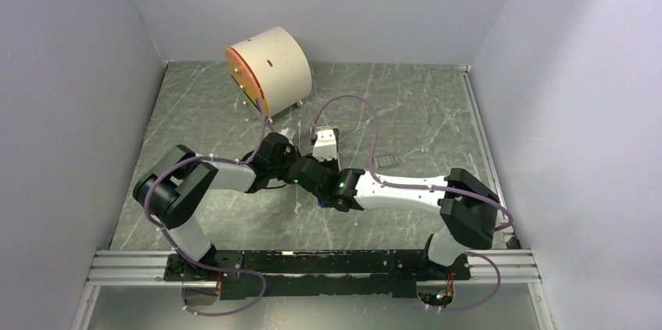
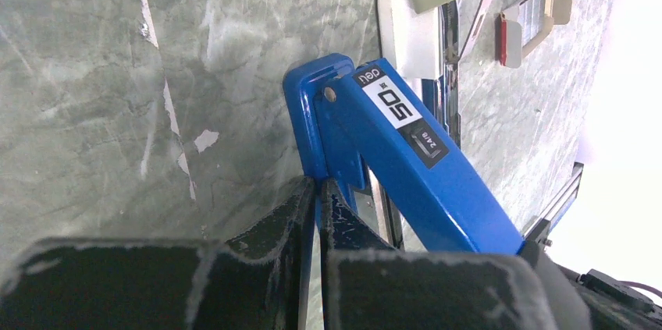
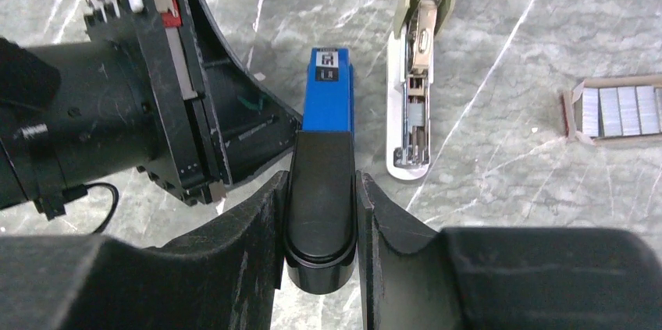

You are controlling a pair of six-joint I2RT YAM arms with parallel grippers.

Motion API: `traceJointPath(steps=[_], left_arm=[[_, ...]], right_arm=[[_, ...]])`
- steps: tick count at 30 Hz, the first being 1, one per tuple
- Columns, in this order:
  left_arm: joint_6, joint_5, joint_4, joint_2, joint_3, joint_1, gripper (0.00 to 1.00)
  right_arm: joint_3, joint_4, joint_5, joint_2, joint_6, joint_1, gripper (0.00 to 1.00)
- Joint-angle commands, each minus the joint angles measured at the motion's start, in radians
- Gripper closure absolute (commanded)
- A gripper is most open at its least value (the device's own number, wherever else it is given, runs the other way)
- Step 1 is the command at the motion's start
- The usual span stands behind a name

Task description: Load the staples into the stapler

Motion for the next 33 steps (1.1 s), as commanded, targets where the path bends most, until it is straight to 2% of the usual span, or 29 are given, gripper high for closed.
traceJointPath(steps=[1, 16, 27, 33], left_arm=[[0.075, -0.173, -0.298, 0.130, -0.077, -0.020, 0.90], [0.082, -0.166, -0.276, 0.081, -0.094, -0.020, 0.86], [0.095, -0.210, -0.377, -0.092, -0.080, -0.020, 0.73], [0.114, -0.253, -0.472, -0.180, -0.052, -0.020, 0.68]], right_arm=[[-0.023, 0.056, -0.041, 0.022, 0.087, 0.021, 0.86], [-0.094, 0.089, -0.064, 0.079, 0.104, 0.056, 0.84], [0.006, -0.076, -0.134, 0.088, 0.118, 0.011, 0.66], [0.094, -0.197, -0.218, 0.096, 0.102, -0.054, 0.48]])
